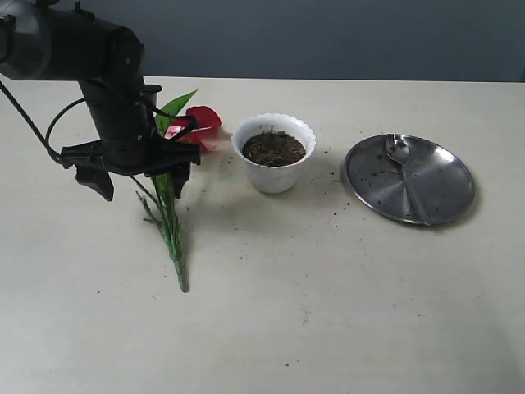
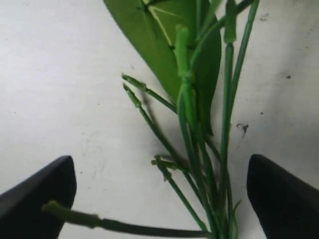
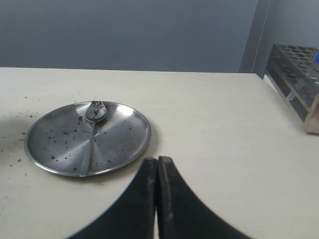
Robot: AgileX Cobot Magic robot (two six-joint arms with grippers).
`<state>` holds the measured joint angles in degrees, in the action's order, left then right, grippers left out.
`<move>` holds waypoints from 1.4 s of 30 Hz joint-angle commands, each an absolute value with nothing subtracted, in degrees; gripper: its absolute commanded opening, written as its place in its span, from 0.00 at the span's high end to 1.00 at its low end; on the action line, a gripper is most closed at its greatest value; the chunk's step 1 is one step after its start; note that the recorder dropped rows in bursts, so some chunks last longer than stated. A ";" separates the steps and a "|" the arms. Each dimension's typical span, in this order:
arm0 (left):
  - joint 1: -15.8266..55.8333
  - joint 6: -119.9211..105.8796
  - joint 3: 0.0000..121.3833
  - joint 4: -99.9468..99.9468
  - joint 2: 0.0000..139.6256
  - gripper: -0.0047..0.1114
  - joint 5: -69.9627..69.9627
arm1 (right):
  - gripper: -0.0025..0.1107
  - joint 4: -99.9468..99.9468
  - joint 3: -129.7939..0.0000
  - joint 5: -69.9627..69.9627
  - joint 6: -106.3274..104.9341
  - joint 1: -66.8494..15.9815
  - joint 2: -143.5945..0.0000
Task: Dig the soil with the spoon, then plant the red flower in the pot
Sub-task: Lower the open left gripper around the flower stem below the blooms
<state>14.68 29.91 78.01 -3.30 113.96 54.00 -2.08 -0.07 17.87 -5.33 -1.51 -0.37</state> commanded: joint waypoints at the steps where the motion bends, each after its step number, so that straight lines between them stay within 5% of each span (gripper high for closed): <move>1: 14.84 31.30 78.30 -0.30 113.93 0.22 52.42 | 0.98 -2.00 0.00 17.45 -5.50 -1.25 0.00; 42: 14.84 35.02 78.17 -3.77 120.56 0.22 46.01 | 0.98 -2.00 0.00 17.45 -5.35 -1.34 0.00</move>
<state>14.68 33.98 78.01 -2.60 120.25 45.90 -2.08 -0.07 17.87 -5.33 -1.51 -0.37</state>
